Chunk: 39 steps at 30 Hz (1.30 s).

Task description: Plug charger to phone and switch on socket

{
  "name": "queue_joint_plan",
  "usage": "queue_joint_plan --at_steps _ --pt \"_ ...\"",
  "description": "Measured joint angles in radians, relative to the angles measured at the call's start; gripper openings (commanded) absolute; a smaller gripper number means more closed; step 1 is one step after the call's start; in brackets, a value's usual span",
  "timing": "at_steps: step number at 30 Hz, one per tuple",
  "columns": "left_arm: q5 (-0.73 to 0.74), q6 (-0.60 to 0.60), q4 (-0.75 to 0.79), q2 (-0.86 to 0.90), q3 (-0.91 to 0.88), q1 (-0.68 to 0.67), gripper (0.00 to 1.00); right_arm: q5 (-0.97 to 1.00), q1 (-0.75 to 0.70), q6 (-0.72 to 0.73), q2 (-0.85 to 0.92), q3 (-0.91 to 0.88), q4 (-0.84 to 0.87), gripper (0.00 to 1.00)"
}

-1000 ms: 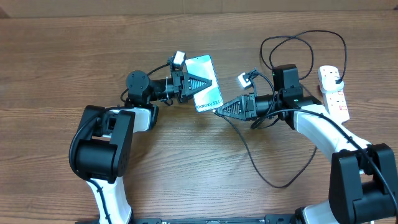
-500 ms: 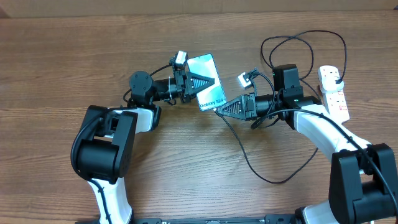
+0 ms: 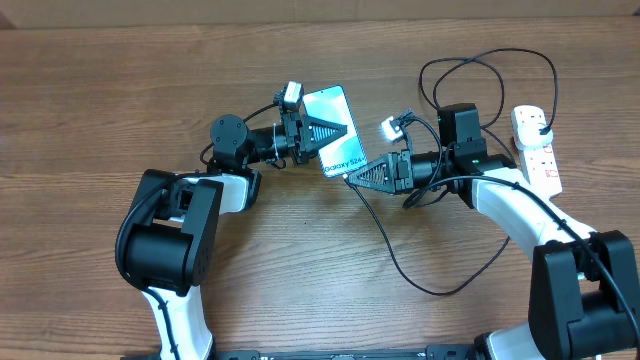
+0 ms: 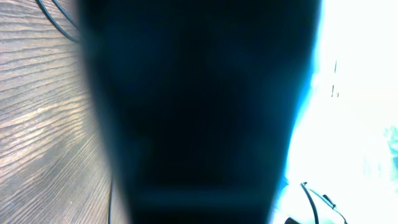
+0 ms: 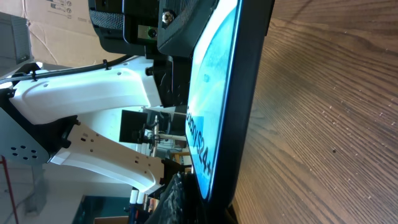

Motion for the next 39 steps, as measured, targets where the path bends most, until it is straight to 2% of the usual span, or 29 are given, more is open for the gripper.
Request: queue_joint_plan --at_steps 15,20,27,28,31,33,35,38,39 --pt "-0.004 0.001 0.000 0.000 0.000 0.001 0.04 0.029 0.000 -0.001 0.000 0.000 -0.021 0.04" --pt "-0.003 0.015 -0.014 0.000 0.000 0.039 0.04 0.225 0.001 -0.013 0.000 0.004 -0.227 0.04" --pt "0.003 0.101 -0.174 0.000 0.000 0.119 0.04 0.494 0.012 -0.044 0.000 0.004 -0.291 0.05" --pt "0.006 0.112 -0.186 0.000 0.000 0.120 0.04 0.535 0.021 -0.045 0.000 0.004 -0.299 0.08" --pt "0.017 0.148 -0.207 0.000 0.000 0.118 0.04 0.662 0.071 -0.048 0.000 0.004 -0.317 0.26" --pt "0.021 0.163 -0.216 0.000 0.000 0.113 0.04 0.729 0.112 -0.052 0.000 0.004 -0.320 0.31" --pt "0.027 0.170 -0.215 0.000 0.000 0.112 0.04 0.795 0.159 -0.053 0.000 0.004 -0.317 0.46" --pt "0.035 0.180 -0.216 0.000 0.000 0.112 0.04 0.863 0.208 -0.054 0.000 0.004 -0.314 0.52" --pt "0.039 0.184 -0.216 0.000 0.000 0.112 0.04 0.880 0.215 -0.055 0.000 0.004 -0.314 0.58"
